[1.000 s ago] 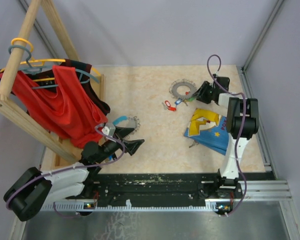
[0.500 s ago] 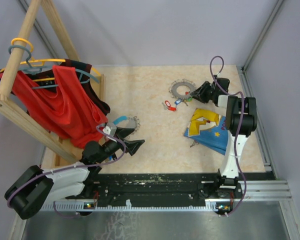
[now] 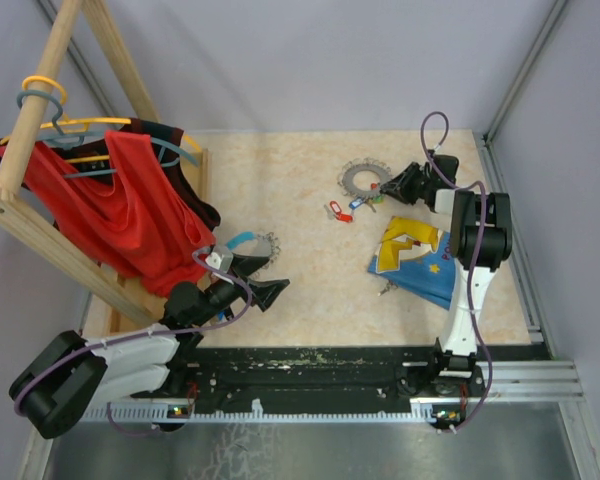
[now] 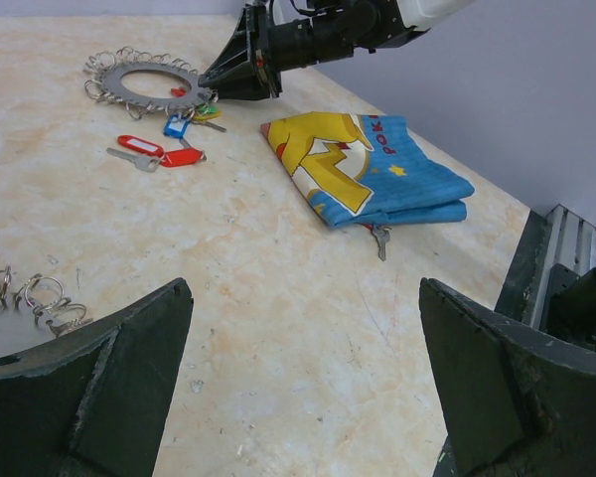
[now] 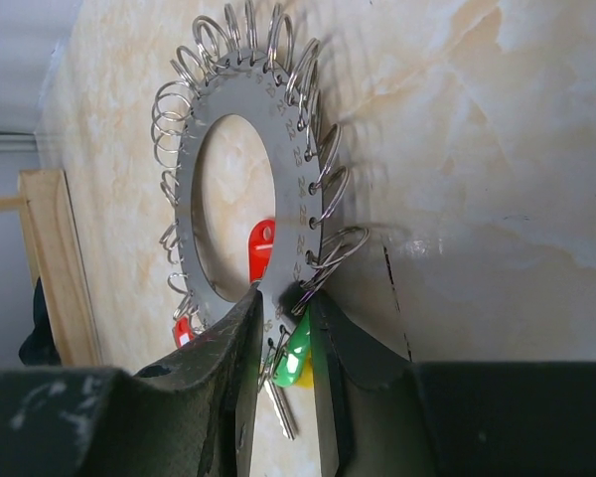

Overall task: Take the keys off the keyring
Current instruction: Pick up the keyring from the center of the board.

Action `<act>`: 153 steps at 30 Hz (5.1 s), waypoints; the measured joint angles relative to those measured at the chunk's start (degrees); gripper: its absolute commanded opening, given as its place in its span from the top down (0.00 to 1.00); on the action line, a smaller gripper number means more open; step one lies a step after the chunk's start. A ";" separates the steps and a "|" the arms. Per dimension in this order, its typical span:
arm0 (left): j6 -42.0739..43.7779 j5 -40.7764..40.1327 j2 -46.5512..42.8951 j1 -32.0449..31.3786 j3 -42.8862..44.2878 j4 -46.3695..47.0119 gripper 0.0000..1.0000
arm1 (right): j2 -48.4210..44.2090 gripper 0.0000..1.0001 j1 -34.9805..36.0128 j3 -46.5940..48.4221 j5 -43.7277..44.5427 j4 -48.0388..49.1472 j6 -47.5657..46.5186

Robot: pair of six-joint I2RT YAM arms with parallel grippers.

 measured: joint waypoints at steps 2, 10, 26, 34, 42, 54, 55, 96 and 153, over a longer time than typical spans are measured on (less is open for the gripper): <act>0.00 0.00 0.00 0.00 0.02 -0.04 0.00 | 0.02 0.76 0.00 0.00 -0.17 0.07 0.15; 0.00 0.24 -0.09 0.00 0.02 -0.39 0.00 | 0.68 0.84 -0.26 0.00 -1.46 2.27 2.14; -0.11 3.98 -2.62 -0.02 0.02 -3.37 0.01 | 0.74 1.00 -1.60 -0.59 -3.69 8.07 6.67; 0.94 7.63 -2.25 -0.15 0.22 -3.39 0.03 | 0.59 1.00 -1.70 -3.50 -4.59 10.95 8.11; 3.10 9.46 4.37 -1.88 0.33 1.07 0.03 | -1.25 1.00 -1.77 -5.77 -5.25 12.02 8.70; 10.08 9.11 11.76 -6.80 3.76 7.10 0.06 | -6.67 1.00 -1.77 -11.17 -6.43 12.76 9.62; 11.02 8.72 11.82 -7.48 4.37 6.84 0.06 | -7.32 1.00 -1.77 -11.67 -6.49 12.74 9.64; 43.21 10.82 48.19 -4.22 29.99 21.07 0.09 | -26.05 1.00 -0.57 -29.88 -10.23 14.73 9.64; 69.24 1.62 56.22 -2.29 27.69 22.32 0.28 | -26.08 1.00 10.19 -30.51 -13.09 17.88 13.81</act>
